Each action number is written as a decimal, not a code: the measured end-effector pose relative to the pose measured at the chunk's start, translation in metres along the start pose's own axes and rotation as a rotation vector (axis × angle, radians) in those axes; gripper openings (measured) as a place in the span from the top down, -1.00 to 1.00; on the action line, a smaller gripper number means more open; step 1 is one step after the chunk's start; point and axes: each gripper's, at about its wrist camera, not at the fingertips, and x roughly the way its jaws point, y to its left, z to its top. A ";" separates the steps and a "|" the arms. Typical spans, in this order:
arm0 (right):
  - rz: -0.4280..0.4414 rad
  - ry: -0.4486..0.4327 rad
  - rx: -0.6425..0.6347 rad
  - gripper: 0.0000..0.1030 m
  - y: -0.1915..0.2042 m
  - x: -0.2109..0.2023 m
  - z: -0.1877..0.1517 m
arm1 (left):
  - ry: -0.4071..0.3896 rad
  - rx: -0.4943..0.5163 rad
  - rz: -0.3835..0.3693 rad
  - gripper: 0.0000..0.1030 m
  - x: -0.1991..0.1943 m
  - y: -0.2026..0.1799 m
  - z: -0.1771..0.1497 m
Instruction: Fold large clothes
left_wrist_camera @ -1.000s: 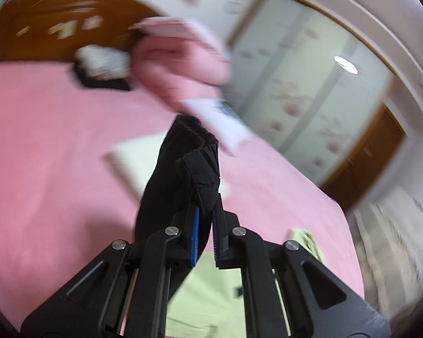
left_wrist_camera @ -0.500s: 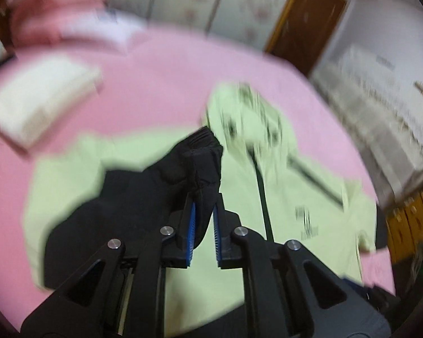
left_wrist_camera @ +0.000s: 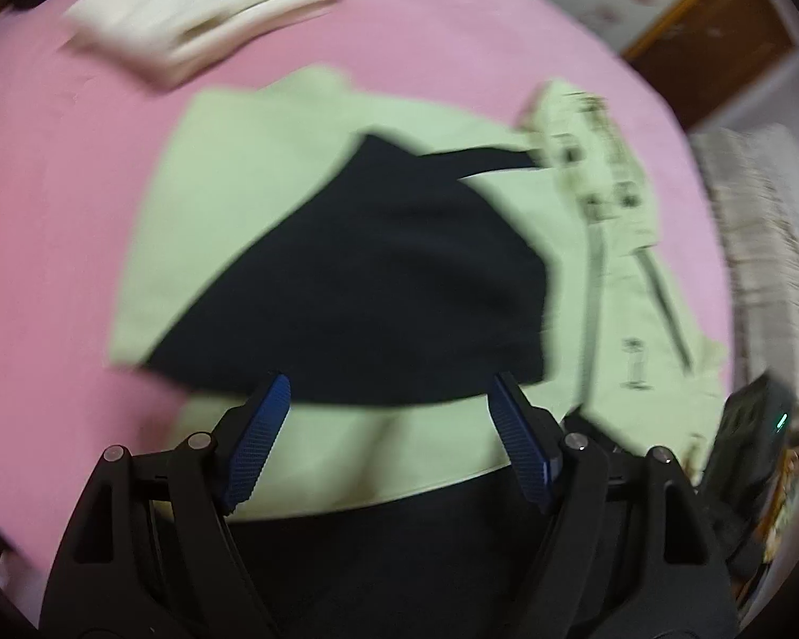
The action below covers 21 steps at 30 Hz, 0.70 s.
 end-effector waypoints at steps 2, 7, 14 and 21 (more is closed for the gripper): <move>0.005 0.015 0.003 -0.13 0.011 0.019 0.005 | 0.033 -0.039 0.028 -0.45 0.005 0.022 -0.005; -0.058 0.020 0.022 0.22 0.025 0.052 0.023 | 0.131 -0.079 0.088 -0.45 0.027 0.066 -0.018; -0.004 -0.093 0.006 0.81 0.050 0.039 0.054 | 0.060 -0.113 0.204 -0.45 0.053 0.072 -0.011; -0.099 -0.323 -0.009 0.82 0.071 -0.051 0.078 | 0.025 -0.089 0.227 -0.44 0.056 0.071 -0.008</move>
